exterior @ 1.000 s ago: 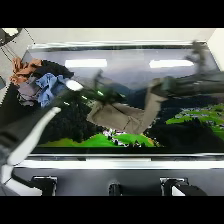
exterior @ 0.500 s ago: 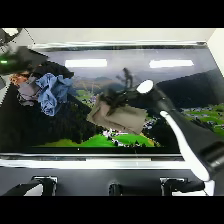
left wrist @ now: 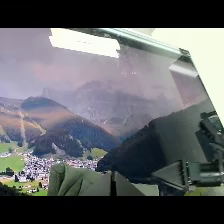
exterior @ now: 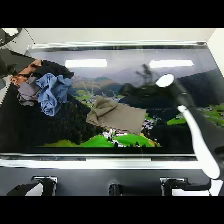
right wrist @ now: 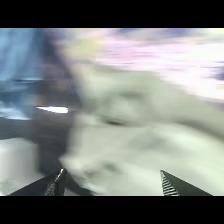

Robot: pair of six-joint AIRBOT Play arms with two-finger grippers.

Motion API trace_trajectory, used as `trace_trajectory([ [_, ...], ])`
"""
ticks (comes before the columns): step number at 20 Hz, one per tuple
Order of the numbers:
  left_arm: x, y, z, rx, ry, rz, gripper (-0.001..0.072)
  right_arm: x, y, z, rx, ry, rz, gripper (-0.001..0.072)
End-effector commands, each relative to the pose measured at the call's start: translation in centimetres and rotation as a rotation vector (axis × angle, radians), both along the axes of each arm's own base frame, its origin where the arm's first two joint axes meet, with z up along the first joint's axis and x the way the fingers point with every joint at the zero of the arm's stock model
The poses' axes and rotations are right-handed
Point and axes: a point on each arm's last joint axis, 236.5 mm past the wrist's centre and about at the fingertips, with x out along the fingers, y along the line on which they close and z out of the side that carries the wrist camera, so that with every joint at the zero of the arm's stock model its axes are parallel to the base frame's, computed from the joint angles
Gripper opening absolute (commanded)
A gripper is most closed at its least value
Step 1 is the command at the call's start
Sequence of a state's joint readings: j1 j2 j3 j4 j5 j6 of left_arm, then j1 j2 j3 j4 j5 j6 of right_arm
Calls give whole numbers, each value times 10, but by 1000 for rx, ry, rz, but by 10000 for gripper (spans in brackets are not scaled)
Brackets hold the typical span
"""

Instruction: Fold the shirts.

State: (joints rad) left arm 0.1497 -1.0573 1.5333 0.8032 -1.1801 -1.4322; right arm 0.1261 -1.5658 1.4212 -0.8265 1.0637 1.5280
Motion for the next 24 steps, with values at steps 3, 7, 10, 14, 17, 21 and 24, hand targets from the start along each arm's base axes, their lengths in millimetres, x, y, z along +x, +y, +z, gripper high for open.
trace_trajectory([
  [3, -1, 1, -7, 9, 12, -5, 24, -96, -135, -76, -167, 445, -59, 674],
  [7, -3, -5, -7, 8, 12, -19, 24, -95, -89, -116, -30, 411, -114, 676],
  [10, -4, -12, -7, 8, 12, -38, 24, -97, -59, -138, -11, 445, -105, 656],
  [14, -4, -14, -6, 7, 6, -38, 24, -71, -34, -98, 107, 328, -42, 44],
  [17, -4, -14, -6, 8, 6, -38, 24, -26, -45, -8, 127, 139, -28, 43],
  [21, 0, -11, -3, 9, -9, -23, 24, 14, -87, 118, 161, -45, -104, 44],
  [24, 1, -11, -4, 9, -7, -23, 24, 18, -156, 156, 156, -83, -231, 44],
])
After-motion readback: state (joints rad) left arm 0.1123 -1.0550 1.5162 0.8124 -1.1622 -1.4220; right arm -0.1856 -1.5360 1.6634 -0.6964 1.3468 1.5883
